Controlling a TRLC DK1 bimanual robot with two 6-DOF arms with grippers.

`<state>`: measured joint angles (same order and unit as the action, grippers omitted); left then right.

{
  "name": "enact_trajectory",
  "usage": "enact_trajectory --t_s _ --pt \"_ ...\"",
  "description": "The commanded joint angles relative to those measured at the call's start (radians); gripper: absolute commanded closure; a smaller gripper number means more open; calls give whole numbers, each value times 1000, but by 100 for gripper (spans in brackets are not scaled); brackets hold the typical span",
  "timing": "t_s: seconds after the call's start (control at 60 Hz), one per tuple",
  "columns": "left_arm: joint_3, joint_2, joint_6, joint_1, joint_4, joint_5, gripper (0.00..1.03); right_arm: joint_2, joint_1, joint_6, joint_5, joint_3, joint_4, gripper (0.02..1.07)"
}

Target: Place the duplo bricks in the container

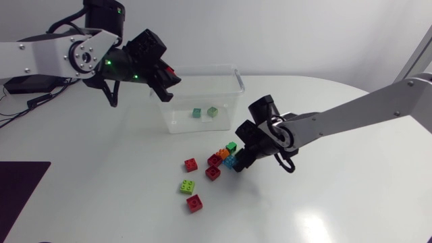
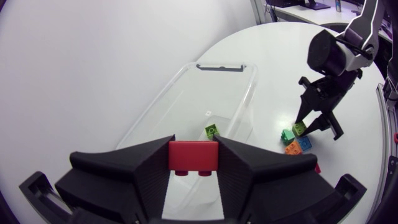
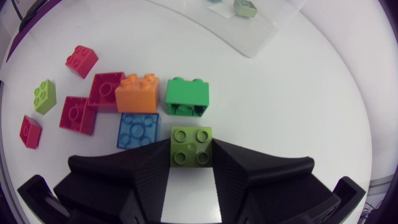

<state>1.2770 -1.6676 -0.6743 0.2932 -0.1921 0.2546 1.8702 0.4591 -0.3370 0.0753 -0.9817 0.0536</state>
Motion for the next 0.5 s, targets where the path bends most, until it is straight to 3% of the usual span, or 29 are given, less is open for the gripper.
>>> enact_trajectory --t_s 0.0,0.067,0.217,0.367,0.483 --pt "68 -81 19 -12 19 2 61 -75 4 6 1 64 22 81" --pt "105 -130 19 -17 19 2 55 -131 -4 4 1 87 35 81" --pt "183 -210 22 -19 17 -2 52 -264 -10 4 1 130 86 81" --pt "243 -253 36 -19 13 -8 18 -379 -17 10 1 123 158 81" --pt "249 -250 45 -17 17 -8 7 -441 -20 18 1 106 193 81"
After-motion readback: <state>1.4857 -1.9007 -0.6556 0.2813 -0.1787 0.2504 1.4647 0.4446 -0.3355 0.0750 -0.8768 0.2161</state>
